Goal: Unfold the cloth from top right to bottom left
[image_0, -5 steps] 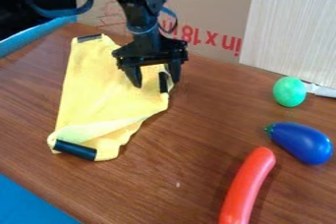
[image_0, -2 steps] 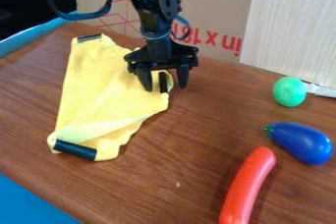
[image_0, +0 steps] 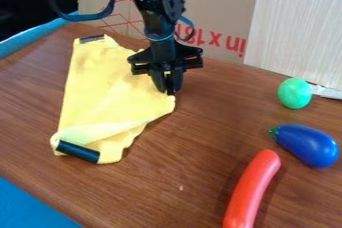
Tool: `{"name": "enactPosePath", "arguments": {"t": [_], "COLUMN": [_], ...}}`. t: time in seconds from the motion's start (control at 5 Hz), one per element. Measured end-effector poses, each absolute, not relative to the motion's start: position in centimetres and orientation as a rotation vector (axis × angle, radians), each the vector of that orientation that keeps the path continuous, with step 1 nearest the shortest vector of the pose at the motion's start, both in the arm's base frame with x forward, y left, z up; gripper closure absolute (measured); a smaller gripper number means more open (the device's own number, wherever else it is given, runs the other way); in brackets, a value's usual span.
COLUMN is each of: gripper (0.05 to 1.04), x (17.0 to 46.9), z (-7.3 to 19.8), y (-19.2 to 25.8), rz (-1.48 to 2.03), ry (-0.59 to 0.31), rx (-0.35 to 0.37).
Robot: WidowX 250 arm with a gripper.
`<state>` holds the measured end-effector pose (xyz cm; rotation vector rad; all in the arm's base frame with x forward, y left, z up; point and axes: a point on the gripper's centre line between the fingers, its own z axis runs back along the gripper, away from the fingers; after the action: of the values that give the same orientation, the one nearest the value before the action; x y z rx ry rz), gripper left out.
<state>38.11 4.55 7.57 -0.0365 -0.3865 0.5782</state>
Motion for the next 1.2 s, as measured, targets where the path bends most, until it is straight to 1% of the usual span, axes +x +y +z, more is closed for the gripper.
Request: {"name": "enactPosePath", "arguments": {"t": [0.2,0.4,0.6,0.8,1.0,1.2], "gripper": [0.975,1.027,1.030,1.031,1.031,1.031], "x": [37.9,37.5,37.1,35.6,33.7,31.5], "z": [7.4,8.2,9.8,10.7,11.5,11.5], "y": [4.2,5.2,6.4,8.0,9.6,12.0], "rz": [0.560,0.570,0.570,0.529,0.487,0.487], "ry": [-0.359,-0.356,-0.383,-0.372,-0.365,-0.319], "rx": [-0.068,-0.110,-0.160,-0.237,-0.299,-0.313]}}
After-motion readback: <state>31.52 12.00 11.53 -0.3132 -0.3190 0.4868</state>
